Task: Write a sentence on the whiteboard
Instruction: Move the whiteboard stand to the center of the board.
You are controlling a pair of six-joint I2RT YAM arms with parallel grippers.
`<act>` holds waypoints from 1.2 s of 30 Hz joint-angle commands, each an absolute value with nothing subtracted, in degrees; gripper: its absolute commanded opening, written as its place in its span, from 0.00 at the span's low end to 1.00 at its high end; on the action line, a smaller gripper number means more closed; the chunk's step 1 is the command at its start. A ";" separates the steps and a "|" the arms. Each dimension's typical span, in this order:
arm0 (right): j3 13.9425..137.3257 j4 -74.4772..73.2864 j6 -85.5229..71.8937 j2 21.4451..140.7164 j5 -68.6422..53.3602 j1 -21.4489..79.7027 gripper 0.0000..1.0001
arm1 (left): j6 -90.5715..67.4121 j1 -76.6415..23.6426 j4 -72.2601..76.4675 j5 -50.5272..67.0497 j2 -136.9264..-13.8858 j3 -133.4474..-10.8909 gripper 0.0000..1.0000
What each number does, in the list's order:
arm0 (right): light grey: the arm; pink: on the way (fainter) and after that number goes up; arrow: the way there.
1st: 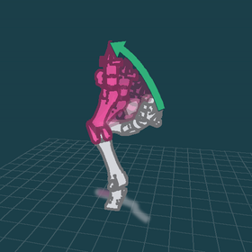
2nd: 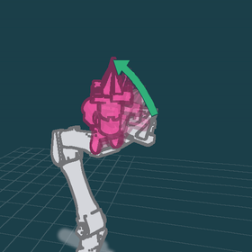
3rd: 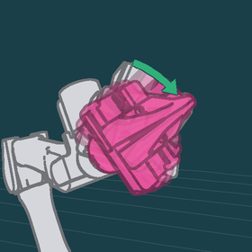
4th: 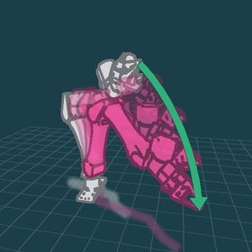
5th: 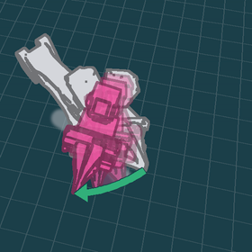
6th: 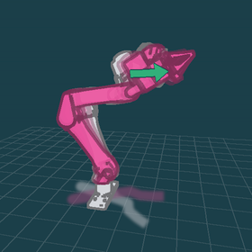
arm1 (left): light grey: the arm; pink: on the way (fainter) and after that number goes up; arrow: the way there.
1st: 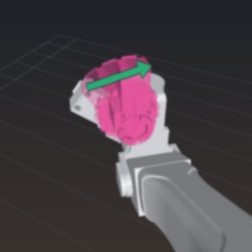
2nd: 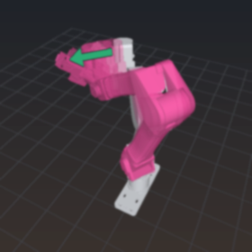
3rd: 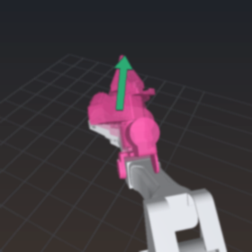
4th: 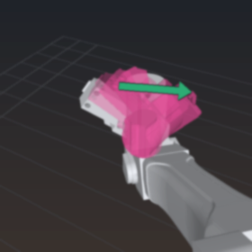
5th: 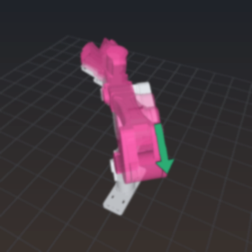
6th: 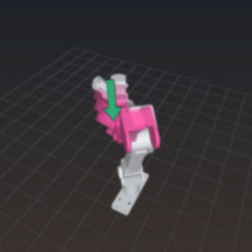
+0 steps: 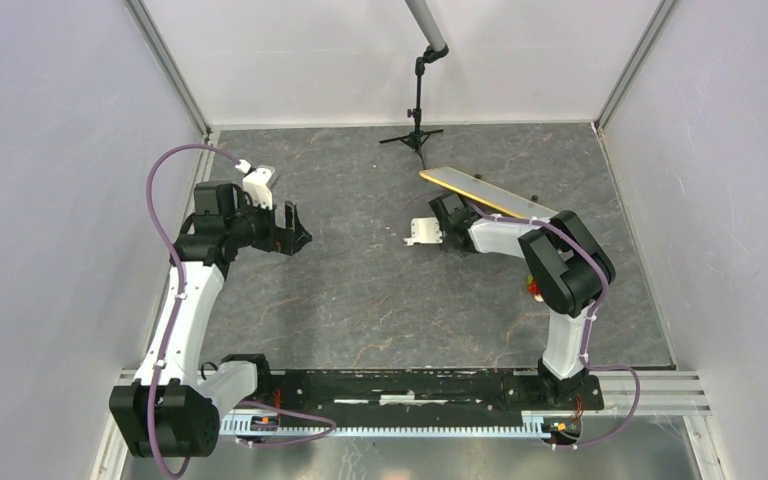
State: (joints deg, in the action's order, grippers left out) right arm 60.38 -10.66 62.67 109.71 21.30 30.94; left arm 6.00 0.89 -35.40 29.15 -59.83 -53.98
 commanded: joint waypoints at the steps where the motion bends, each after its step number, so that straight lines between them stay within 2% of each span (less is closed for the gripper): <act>1: 57.49 -23.44 54.20 113.36 10.68 35.84 0.00 | 6.47 0.70 -33.71 30.92 -58.13 -54.14 1.00; 18: 68.92 -26.55 36.08 117.98 9.94 51.72 0.01 | 6.47 0.70 -33.75 32.21 -57.84 -53.79 1.00; 20: 69.84 -26.63 35.03 118.10 10.82 53.63 0.04 | 6.33 0.71 -33.74 32.56 -58.09 -53.88 1.00; 27: 72.23 -26.85 30.65 117.80 14.23 58.28 0.29 | 5.84 0.70 -33.72 32.50 -57.83 -54.05 1.00; 29: 72.83 -26.81 29.23 117.86 15.30 58.74 0.32 | 5.70 0.69 -33.74 32.43 -57.78 -54.14 1.00; 36: 70.14 -21.36 28.58 118.44 26.03 59.96 0.32 | 5.46 0.70 -33.68 32.88 -58.05 -54.23 1.00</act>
